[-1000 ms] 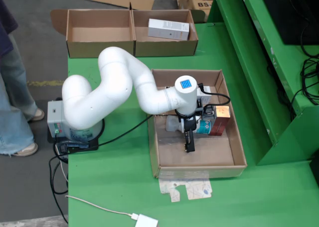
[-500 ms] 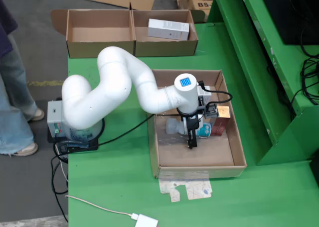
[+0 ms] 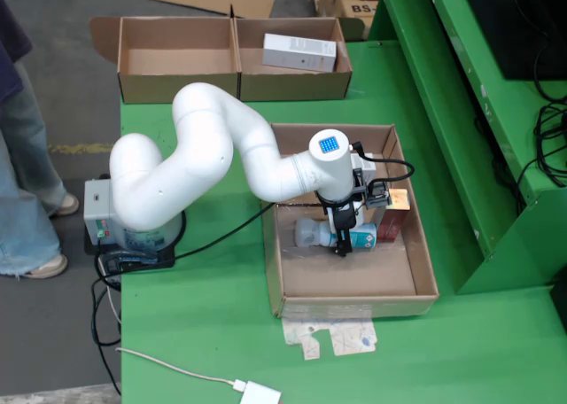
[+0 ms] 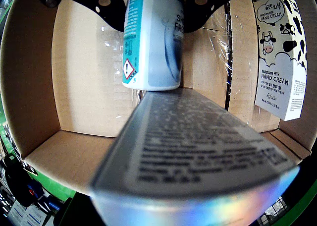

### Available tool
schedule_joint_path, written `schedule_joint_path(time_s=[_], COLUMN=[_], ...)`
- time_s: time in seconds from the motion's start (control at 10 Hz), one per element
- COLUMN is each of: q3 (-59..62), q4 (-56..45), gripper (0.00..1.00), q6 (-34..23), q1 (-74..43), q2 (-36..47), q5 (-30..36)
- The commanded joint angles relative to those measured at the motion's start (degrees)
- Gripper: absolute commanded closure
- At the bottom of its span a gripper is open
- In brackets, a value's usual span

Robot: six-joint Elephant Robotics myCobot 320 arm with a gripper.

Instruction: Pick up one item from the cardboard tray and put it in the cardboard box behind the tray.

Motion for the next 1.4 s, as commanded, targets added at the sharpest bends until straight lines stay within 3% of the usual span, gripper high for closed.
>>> schedule_joint_path(time_s=[0.0, 0.8, 1.1, 1.2, 1.3], q3=[0.33, 0.33, -7.7, -5.79, -5.79], q4=[-0.44, -0.44, -1.61, -9.59, -9.59], gripper=[1.0, 1.0, 1.0, 1.0, 1.0], q6=[0.07, 0.07, -1.38, -1.76, -1.76], q1=[0.52, 0.52, 1.74, 2.11, 2.11], q2=[0.52, 0.52, 12.6, 18.82, 18.82], q5=[0.88, 0.88, 0.46, 0.76, 0.76])
